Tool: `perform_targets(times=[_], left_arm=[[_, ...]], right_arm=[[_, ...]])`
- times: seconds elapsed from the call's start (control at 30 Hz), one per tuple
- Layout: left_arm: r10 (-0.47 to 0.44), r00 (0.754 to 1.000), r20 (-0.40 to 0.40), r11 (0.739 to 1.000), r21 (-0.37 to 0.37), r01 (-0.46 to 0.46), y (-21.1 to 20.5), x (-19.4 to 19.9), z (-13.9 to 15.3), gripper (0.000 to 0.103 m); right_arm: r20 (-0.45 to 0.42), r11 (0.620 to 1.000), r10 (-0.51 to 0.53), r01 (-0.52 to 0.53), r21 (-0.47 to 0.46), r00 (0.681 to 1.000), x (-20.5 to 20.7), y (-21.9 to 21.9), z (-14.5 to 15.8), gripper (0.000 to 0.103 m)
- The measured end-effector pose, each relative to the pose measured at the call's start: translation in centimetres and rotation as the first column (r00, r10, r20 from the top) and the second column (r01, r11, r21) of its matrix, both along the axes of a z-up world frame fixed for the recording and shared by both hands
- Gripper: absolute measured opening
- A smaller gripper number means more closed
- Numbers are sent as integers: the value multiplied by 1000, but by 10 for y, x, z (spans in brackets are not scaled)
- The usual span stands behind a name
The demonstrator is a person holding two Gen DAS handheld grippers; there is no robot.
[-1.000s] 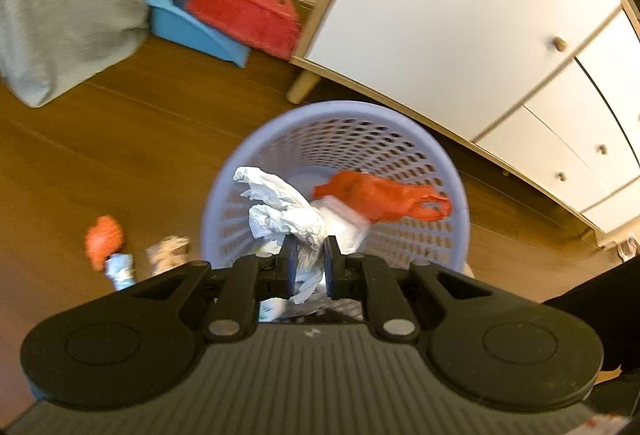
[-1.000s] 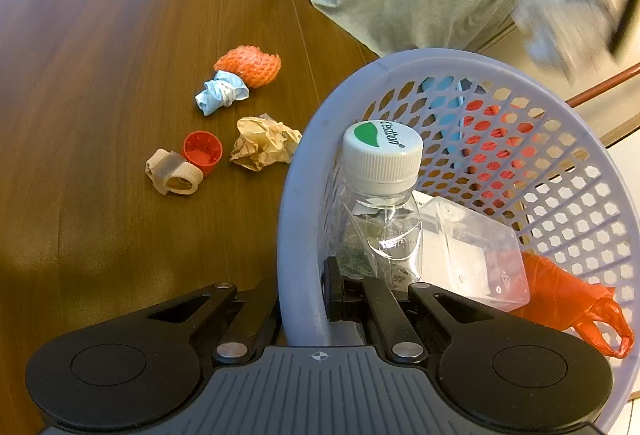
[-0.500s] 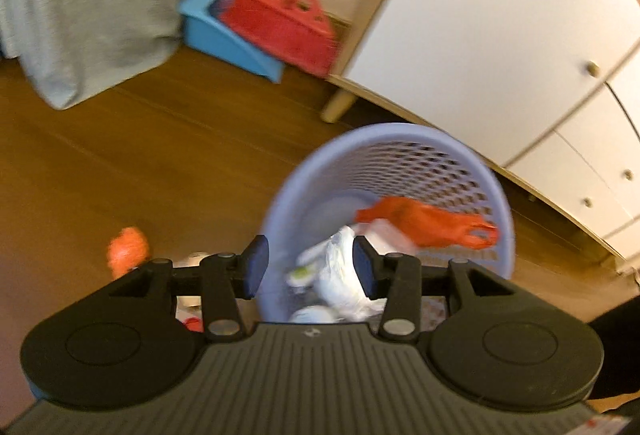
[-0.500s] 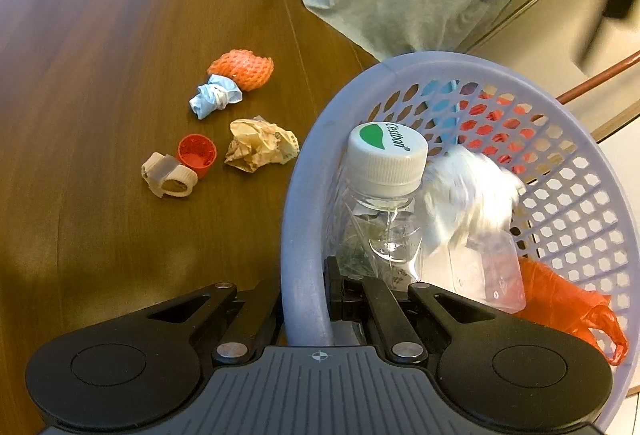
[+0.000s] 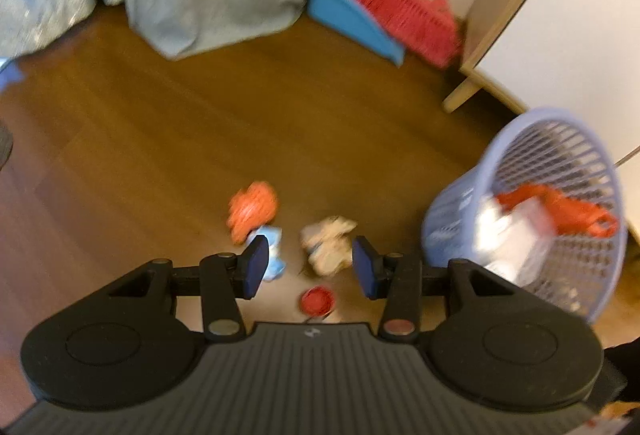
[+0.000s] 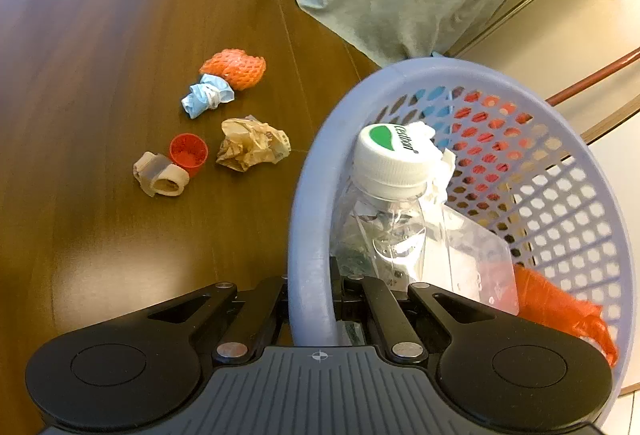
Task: Collect trash
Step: 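Move the left gripper back toward the remaining trash on the floor, then grasp the red bottle cap with the left gripper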
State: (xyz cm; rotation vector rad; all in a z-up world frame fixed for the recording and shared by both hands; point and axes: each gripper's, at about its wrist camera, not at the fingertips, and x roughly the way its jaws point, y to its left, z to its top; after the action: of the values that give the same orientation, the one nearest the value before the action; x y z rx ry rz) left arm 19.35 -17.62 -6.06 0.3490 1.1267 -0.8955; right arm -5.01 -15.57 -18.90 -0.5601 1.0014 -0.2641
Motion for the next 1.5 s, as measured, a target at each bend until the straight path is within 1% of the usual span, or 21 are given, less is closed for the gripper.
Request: perform_targets(times=[0.17,0.37,0.47,0.63,0.67,0.8,0.9,1.03,1.1,1.17,1.27,1.37,1.5], left_arm=[[-59,998,-2,997,56,59,6,-7,-33,40],[-128,991,-23,988,84,130,0,-19,-75,40],[-148,988,-36,985,87,151,-8,-24,-97,40],[-139,988,-68,987,70,144,-23,-30,-130,40],[-139,988,-70,987,76,144,-26,-33,-137,40],[-136,988,-67,985,97,142,-32,-40,-157,40],[-139,989,-47,984,108,144,-33,-42,-165,40],[-124,992,-37,985,118,128,-30,-39,-173,37],[-126,991,-43,984,122,130,-30,-38,-174,29],[-132,990,-46,983,125,137,-29,-36,-172,29],[-134,990,-43,983,123,139,-27,-31,-162,29],[-102,993,-53,988,112,107,-25,-22,-148,29],[-48,996,-70,996,76,53,-28,-5,-121,29]], right_arm=[[7,1000,-3,3,-16,1000,0,-1,-1,0],[3,999,-9,10,-48,1000,0,-6,-6,0],[-1,998,-13,13,-67,1000,-2,-11,-10,0],[-3,997,-22,22,-79,1000,-3,-19,-14,0],[-5,996,-23,23,-81,1000,-3,-20,-15,0],[-7,996,-29,29,-79,1000,-2,-22,-17,0],[-9,997,-32,31,-74,999,-1,-22,-17,0],[-13,997,-26,25,-73,1000,-3,-21,-19,0],[-17,997,-21,20,-76,1000,-5,-20,-21,0],[-21,997,-19,17,-76,1000,-5,-20,-21,0],[-23,997,-22,20,-74,1000,-4,-20,-22,0],[-24,997,-26,24,-73,999,-4,-20,-21,0],[-32,997,-25,23,-74,999,-1,-17,-22,0]])
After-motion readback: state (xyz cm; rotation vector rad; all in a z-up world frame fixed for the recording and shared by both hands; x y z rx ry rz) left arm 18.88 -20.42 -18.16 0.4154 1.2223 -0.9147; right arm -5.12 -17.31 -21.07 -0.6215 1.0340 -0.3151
